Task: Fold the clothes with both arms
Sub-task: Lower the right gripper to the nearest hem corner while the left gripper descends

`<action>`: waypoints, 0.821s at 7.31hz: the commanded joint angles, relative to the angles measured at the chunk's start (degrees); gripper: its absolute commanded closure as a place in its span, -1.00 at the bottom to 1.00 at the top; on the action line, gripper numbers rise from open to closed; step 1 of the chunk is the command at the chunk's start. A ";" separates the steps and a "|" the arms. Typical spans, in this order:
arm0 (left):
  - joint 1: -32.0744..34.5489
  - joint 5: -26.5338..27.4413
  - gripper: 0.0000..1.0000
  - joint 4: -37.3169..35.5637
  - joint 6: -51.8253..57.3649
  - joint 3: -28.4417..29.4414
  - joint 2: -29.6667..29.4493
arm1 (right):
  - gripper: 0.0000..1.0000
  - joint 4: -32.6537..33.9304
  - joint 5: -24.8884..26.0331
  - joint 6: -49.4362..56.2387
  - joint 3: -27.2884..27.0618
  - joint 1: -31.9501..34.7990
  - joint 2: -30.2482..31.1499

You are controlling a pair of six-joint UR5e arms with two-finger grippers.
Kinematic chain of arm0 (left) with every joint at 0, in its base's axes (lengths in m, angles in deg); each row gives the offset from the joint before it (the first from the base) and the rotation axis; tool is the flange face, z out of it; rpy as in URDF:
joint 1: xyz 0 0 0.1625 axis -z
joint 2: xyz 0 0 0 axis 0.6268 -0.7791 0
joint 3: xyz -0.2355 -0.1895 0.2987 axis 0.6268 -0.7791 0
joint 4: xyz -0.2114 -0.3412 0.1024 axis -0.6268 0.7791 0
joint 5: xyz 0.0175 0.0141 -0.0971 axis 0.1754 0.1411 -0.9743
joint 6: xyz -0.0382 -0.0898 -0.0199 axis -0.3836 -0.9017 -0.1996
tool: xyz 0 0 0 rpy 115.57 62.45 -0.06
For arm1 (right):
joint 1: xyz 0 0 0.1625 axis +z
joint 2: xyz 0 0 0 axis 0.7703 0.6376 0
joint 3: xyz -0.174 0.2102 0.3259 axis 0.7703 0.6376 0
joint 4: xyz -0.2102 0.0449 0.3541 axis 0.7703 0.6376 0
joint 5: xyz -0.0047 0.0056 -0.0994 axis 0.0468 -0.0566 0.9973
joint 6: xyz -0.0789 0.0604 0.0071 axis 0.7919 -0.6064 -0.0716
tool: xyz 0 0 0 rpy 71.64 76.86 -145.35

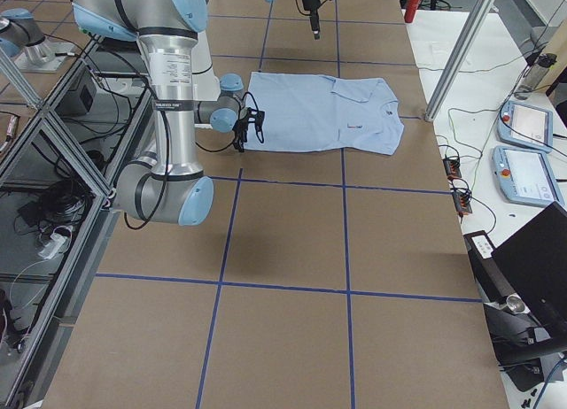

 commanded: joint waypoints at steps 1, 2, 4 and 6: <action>0.00 -0.08 -1.00 -0.04 0.01 0.03 0.03 | 0.71 0.00 -0.08 0.03 -0.01 0.06 -0.06; 0.00 0.01 -1.00 -0.04 0.01 0.12 0.03 | 0.96 0.00 -0.17 0.03 -0.01 0.06 -0.06; 0.00 -0.08 -1.00 -0.04 0.01 0.12 0.03 | 1.00 0.00 -0.09 -0.05 -0.53 0.23 -0.06; -0.09 -0.25 -1.00 -0.04 -1.22 -0.93 1.86 | 1.00 0.00 -0.52 0.03 -2.80 1.80 0.55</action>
